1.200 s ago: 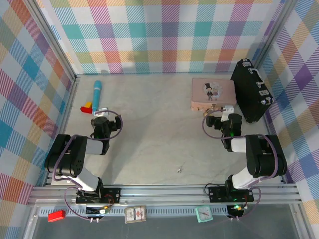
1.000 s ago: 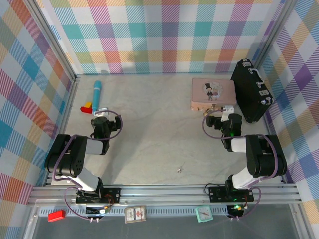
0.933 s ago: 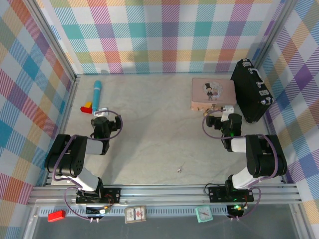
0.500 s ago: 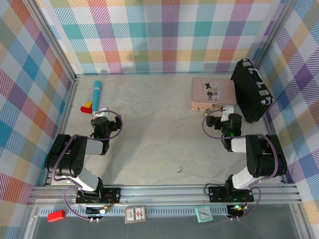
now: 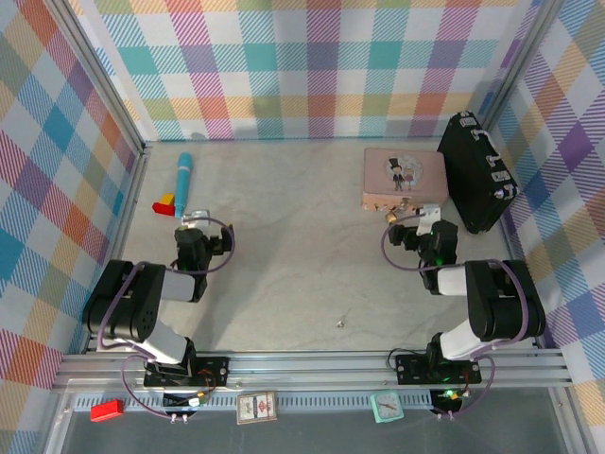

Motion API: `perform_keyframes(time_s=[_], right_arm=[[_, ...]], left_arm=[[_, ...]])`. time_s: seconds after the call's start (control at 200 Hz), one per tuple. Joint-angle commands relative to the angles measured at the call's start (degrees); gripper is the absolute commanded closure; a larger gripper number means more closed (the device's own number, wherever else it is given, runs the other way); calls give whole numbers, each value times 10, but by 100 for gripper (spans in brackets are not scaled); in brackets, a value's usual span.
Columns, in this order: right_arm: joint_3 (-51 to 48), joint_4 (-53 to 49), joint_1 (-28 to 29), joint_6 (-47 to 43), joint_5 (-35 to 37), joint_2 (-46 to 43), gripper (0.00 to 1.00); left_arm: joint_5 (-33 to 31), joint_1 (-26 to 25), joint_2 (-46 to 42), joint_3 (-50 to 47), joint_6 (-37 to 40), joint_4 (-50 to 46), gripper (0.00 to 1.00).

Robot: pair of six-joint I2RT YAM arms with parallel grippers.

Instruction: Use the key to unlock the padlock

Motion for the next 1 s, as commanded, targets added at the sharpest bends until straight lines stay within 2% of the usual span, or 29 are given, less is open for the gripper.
perform_keyframes(time_s=[0.0,0.09,0.18,0.285,0.4,0.515,0.61,0.685,0.745,0.82,0.92,0.995], right_arm=[[-19,52,9,-26,-22,-27,1],[-23,26,26,-37,-9,-65,1],[-19,-43,55,-65,1,-120,1],[-3,-125,87,-71,12,-190,1],[27,-241,91,23,13,-284,1],[82,-392,92,122,-2,-359,1],[141,-523,92,191,-22,-392,1],[176,-613,92,241,-15,-407,1],[187,-657,92,277,-2,-419,1],[187,-722,91,370,41,-435,1],[170,-716,90,353,-9,-453,1],[176,-752,90,358,-32,-456,1]], left_arm=[[-8,-16,-63,-26,23,44,0],[-16,-34,-124,-29,26,-13,0],[-24,-46,-193,-27,16,-74,0],[-45,-49,-274,-6,-73,-158,0],[-31,-54,-368,27,-160,-278,0],[-117,-54,-422,120,-310,-532,0],[-118,-53,-412,184,-354,-670,0],[-130,-53,-397,225,-423,-799,0],[-97,-53,-388,232,-409,-818,0],[-23,-53,-384,227,-376,-815,0],[142,-58,-388,205,-330,-758,0],[167,-90,-399,201,-326,-748,0]])
